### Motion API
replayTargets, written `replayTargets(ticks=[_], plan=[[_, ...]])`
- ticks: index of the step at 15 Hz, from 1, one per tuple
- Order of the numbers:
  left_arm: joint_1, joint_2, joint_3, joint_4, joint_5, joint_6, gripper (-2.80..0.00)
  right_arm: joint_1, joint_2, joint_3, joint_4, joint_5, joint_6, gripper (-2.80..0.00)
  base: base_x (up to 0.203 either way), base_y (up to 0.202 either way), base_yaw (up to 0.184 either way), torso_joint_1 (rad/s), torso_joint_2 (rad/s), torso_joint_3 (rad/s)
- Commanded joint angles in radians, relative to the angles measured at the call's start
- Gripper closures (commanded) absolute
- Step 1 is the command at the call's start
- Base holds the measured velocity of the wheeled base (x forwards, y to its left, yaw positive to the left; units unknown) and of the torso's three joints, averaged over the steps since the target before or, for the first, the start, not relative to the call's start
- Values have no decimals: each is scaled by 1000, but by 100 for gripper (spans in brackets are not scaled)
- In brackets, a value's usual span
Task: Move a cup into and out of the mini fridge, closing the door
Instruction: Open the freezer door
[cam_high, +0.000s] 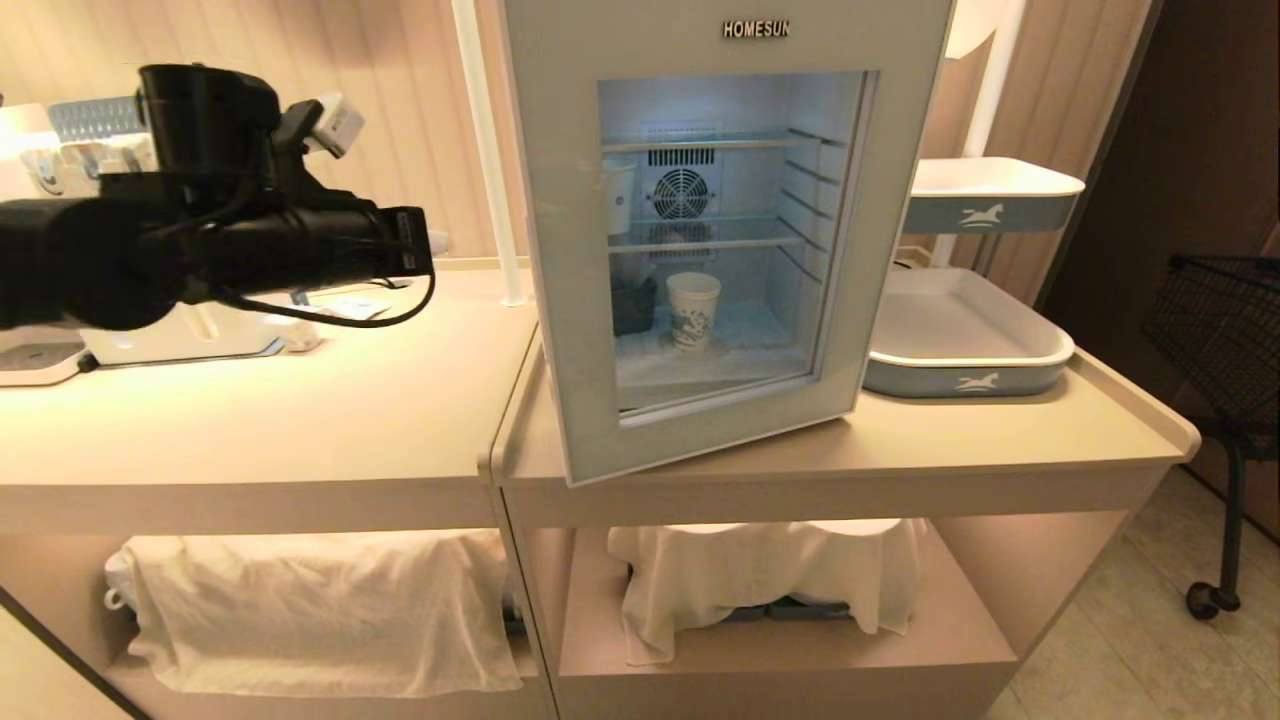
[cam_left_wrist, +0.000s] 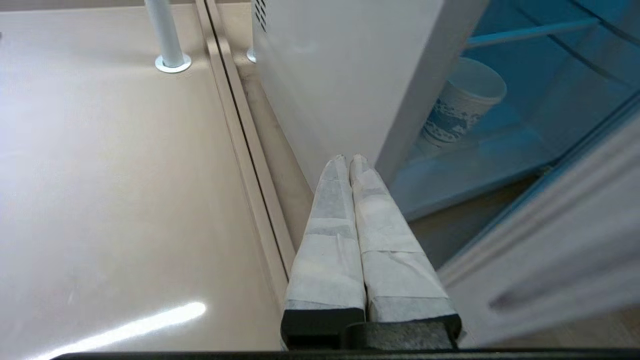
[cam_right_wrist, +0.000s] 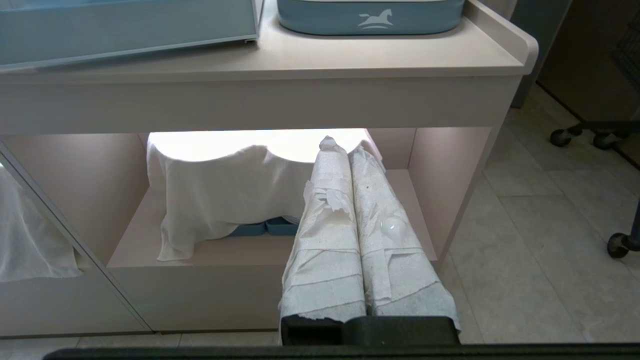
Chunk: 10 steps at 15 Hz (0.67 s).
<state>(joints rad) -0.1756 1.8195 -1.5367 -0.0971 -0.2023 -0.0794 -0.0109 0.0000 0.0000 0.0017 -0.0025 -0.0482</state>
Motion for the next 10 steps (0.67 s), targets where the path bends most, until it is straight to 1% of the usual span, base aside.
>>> replayTargets(ticks=[1,4,6,8,10], plan=[[-33,126,-65,-21,31,-4,0,0,2,18,0,-1,-1,0,0,0,0,0,0,0],[-107,223,-140,-86,82,-17,0,0,2,18,0,-1,-1,0,0,0,0,0,0,0],[-148,279,-217,-93,134,-54,0,0,2,18,0,-1,-1,0,0,0,0,0,0,0],[-174,336,-300,-90,186,-75,0,0,2,18,0,-1,-1,0,0,0,0,0,0,0],[-180,350,-315,-89,199,-79,0,0,2,18,0,-1,-1,0,0,0,0,0,0,0]])
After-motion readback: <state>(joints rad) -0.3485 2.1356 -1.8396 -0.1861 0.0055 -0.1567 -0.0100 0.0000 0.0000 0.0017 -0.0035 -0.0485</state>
